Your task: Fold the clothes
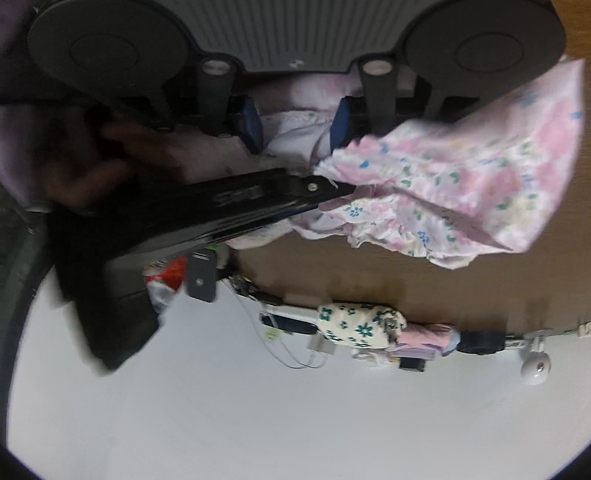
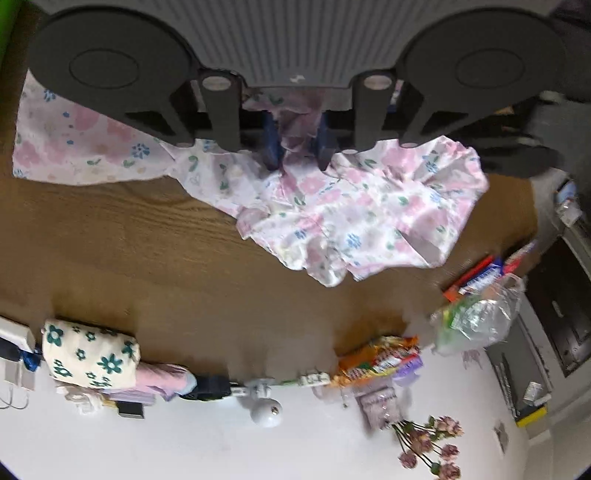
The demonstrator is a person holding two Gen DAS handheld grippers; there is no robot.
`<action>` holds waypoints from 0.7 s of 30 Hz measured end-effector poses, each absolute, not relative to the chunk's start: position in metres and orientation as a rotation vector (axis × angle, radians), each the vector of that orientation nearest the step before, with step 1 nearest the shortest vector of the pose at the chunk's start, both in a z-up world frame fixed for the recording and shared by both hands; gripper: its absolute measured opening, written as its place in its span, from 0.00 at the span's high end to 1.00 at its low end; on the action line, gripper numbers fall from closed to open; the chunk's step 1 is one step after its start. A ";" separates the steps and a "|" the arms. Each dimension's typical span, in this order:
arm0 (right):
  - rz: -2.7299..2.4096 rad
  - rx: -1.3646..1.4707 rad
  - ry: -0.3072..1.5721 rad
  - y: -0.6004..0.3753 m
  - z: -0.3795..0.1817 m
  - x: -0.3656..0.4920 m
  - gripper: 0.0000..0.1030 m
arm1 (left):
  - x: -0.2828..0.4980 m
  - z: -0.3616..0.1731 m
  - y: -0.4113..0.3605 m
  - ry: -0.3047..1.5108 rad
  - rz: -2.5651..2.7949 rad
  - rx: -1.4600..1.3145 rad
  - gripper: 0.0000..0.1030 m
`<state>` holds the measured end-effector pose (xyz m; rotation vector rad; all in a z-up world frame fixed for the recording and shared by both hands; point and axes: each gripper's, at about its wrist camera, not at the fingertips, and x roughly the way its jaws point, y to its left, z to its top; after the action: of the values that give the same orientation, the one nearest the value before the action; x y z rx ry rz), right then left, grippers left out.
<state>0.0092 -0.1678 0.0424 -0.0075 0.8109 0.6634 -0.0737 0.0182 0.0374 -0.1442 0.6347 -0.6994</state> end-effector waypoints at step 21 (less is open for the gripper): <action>0.751 -0.092 0.665 -0.176 0.059 -0.028 0.79 | 0.002 0.031 0.062 0.555 -0.994 0.616 0.78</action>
<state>-0.0277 -0.1761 0.0586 -0.0917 0.6645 0.7512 0.0025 0.0622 0.0313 0.6162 0.5546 -0.9941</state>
